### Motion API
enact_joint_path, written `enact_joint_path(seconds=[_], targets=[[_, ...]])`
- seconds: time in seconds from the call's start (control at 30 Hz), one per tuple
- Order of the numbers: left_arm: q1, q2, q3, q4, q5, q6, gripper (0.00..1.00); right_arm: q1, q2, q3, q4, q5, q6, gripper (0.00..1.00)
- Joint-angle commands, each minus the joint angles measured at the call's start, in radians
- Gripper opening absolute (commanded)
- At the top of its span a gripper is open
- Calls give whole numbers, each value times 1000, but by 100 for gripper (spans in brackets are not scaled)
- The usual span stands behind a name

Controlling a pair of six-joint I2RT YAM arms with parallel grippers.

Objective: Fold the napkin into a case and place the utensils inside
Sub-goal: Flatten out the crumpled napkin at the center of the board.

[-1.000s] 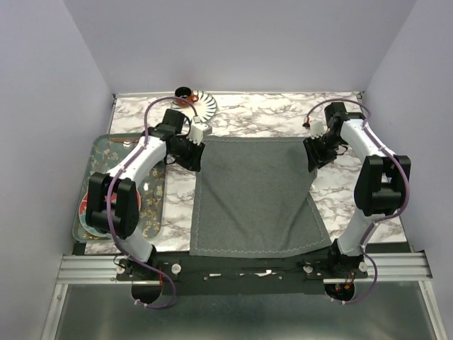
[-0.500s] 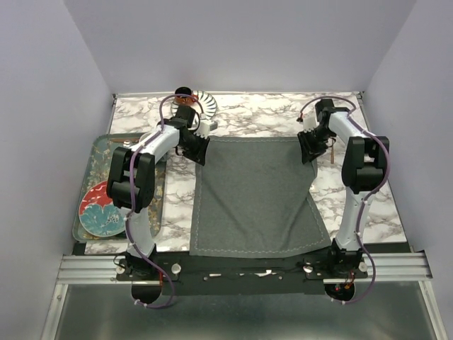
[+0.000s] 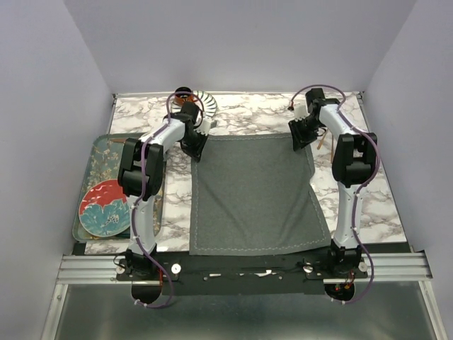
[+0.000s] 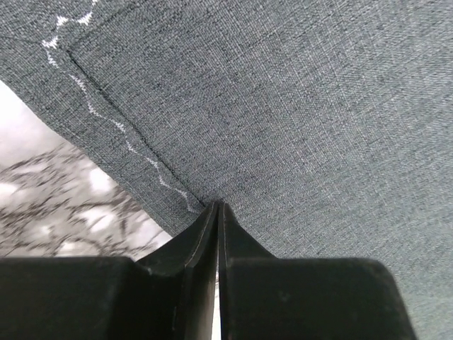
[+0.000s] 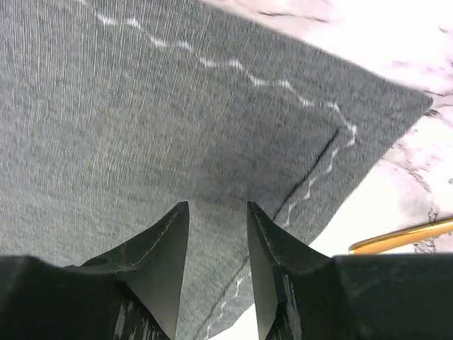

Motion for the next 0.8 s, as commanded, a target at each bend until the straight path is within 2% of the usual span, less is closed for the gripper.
enact_joint_path(seconds=[0.0, 0.1, 0.2, 0.23, 0.3, 0.43, 0.6, 0.77], targets=[[39, 7, 13, -54, -133, 46, 15, 4, -16, 21, -66, 11, -21, 47], [49, -10, 2, -59, -127, 68, 15, -9, -73, 8, -71, 10, -38, 51], [49, -82, -12, -33, 18, 99, 30, -29, -94, 71, -109, -48, -55, 57], [49, -102, -15, -20, 82, 96, 41, -38, -97, 108, -120, -70, -53, 59], [49, -148, -4, 19, 110, 68, 48, -43, -90, 149, -124, -82, -56, 62], [53, -158, 80, 63, 85, -18, 60, -43, -13, 277, -117, -34, -26, 63], [56, -153, 134, 101, 39, -64, 63, -43, 96, 415, -86, -7, 13, 63], [56, -158, 146, 141, -55, -119, 66, -42, 130, 406, -20, 39, 19, 63]])
